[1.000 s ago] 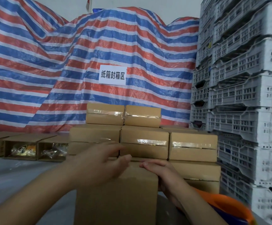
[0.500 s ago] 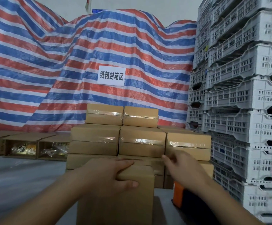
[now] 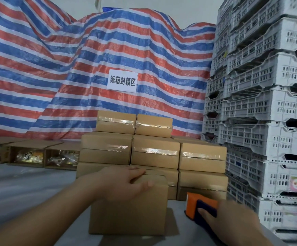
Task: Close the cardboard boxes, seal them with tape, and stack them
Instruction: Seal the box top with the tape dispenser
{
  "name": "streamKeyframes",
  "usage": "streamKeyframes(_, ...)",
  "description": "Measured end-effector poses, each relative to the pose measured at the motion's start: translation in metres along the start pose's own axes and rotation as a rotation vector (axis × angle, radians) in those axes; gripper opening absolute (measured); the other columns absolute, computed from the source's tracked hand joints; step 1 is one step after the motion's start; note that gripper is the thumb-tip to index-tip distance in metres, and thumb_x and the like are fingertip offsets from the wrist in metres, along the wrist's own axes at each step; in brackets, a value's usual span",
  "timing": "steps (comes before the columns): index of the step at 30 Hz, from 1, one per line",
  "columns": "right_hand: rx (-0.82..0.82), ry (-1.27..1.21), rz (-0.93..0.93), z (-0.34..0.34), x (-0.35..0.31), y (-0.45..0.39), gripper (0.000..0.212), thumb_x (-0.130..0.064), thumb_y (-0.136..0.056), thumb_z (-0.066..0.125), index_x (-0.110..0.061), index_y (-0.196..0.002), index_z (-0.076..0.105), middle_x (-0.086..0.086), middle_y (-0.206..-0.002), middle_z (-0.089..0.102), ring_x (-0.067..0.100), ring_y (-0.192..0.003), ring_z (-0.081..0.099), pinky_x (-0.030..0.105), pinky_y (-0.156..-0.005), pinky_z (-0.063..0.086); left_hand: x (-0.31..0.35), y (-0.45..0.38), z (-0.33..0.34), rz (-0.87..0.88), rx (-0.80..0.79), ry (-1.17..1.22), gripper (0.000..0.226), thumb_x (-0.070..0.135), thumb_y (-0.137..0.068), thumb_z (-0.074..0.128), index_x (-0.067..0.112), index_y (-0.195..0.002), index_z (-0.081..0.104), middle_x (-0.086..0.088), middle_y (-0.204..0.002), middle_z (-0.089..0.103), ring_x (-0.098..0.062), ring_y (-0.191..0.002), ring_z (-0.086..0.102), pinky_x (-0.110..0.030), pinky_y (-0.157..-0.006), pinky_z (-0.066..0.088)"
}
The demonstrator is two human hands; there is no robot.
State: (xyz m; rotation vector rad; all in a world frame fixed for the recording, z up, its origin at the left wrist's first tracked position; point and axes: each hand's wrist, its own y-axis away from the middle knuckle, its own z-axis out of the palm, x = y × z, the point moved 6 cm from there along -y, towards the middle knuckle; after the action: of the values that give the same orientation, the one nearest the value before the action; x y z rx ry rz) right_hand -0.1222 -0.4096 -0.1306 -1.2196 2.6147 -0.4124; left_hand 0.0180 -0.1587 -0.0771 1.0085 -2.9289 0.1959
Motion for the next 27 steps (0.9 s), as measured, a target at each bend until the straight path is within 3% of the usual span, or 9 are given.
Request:
streamKeyframes(5, 0.059, -0.011, -0.002, 0.003, 0.000, 0.002, 0.054, -0.081, -0.083, 0.039, -0.028, -0.080, 0.053, -0.012, -0.074, 0.057, 0.002, -0.066, 0.055, 0.020, -0.055, 0.041, 0.000, -0.003, 0.000, -0.024, 0.012, 0.110, 0.070, 0.075, -0.092, 0.016, 0.042, -0.154, 0.016, 0.010, -0.163, 0.018, -0.016, -0.148, 0.020, -0.036, -0.112, 0.019)
streamKeyframes(8, 0.084, -0.002, -0.009, 0.004, 0.000, 0.002, 0.055, -0.083, -0.083, 0.037, -0.030, -0.085, 0.051, -0.011, -0.073, 0.051, 0.004, -0.063, 0.049, 0.019, -0.049, 0.033, -0.006, -0.005, 0.001, -0.058, -0.007, 0.235, 0.072, 0.075, -0.092, 0.018, 0.041, -0.155, 0.007, 0.007, -0.162, 0.023, -0.018, -0.148, 0.022, -0.038, -0.113, 0.019)
streamKeyframes(11, 0.139, -0.012, 0.031, -0.001, 0.003, 0.001, 0.060, -0.086, -0.080, 0.035, -0.028, -0.077, 0.053, -0.011, -0.073, 0.055, 0.008, -0.066, 0.055, 0.023, -0.053, 0.041, -0.014, -0.004, -0.009, -0.128, 0.022, 0.416, 0.068, 0.067, -0.097, 0.019, 0.038, -0.157, 0.004, 0.003, -0.158, 0.031, -0.022, -0.146, 0.026, -0.037, -0.111, 0.019)
streamKeyframes(13, 0.182, -0.180, 0.080, -0.015, 0.009, -0.004, 0.069, -0.086, -0.080, 0.039, -0.022, -0.070, 0.060, -0.006, -0.065, 0.058, 0.014, -0.064, 0.058, 0.028, -0.054, 0.042, -0.017, -0.003, -0.019, -0.134, 0.061, 0.515, 0.058, 0.056, -0.102, 0.018, 0.031, -0.154, 0.021, -0.002, -0.149, 0.043, -0.024, -0.138, 0.038, -0.038, -0.112, 0.024)
streamKeyframes(16, 0.188, -0.717, 0.064, -0.056, 0.003, -0.016, 0.076, -0.083, -0.070, 0.050, -0.010, -0.067, 0.072, 0.007, -0.052, 0.066, 0.027, -0.055, 0.066, 0.030, -0.055, 0.043, -0.019, -0.001, -0.028, -0.074, 0.069, 0.756, 0.036, 0.039, -0.107, 0.019, 0.019, -0.121, 0.046, -0.007, -0.121, 0.052, -0.021, -0.111, 0.049, -0.038, -0.110, 0.036)
streamKeyframes(19, 0.059, -1.141, -0.044, -0.093, -0.031, -0.036, 0.075, -0.080, -0.056, 0.060, -0.010, -0.078, 0.076, 0.011, -0.067, 0.075, 0.026, -0.056, 0.072, 0.033, -0.058, 0.053, -0.027, -0.001, -0.028, -0.099, 0.129, 1.071, 0.047, 0.040, -0.108, 0.020, 0.009, -0.126, 0.051, -0.015, -0.122, 0.054, -0.021, -0.114, 0.052, -0.020, -0.097, 0.043)
streamKeyframes(22, -0.153, -1.393, -0.242, -0.116, -0.087, -0.058, 0.072, -0.072, -0.056, 0.072, -0.015, -0.099, 0.077, 0.012, -0.091, 0.078, 0.026, -0.075, 0.075, 0.037, -0.070, 0.060, -0.037, -0.003, -0.024, -0.121, 0.176, 1.212, 0.067, 0.051, -0.104, 0.020, 0.000, -0.129, 0.055, -0.016, -0.130, 0.061, -0.023, -0.117, 0.060, -0.031, -0.102, 0.042)
streamKeyframes(25, -0.340, -1.427, -0.343, -0.120, -0.141, -0.070, 0.065, -0.063, -0.071, 0.070, -0.014, -0.113, 0.069, 0.010, -0.086, 0.076, 0.022, -0.069, 0.072, 0.032, -0.062, 0.059, -0.049, -0.003, -0.024, -0.133, 0.241, 1.385, 0.077, 0.059, -0.101, 0.018, -0.002, -0.115, 0.063, -0.020, -0.118, 0.068, -0.029, -0.111, 0.064, -0.040, -0.106, 0.040)
streamKeyframes(27, -0.427, -1.347, -0.373, -0.114, -0.166, -0.073, 0.068, -0.063, -0.069, 0.072, -0.013, -0.115, 0.068, 0.012, -0.088, 0.076, 0.023, -0.070, 0.071, 0.036, -0.073, 0.061, -0.057, -0.002, -0.022, -0.158, 0.287, 1.503, 0.083, 0.064, -0.099, 0.018, -0.003, -0.107, 0.066, -0.019, -0.110, 0.071, -0.030, -0.107, 0.067, -0.041, -0.107, 0.036)
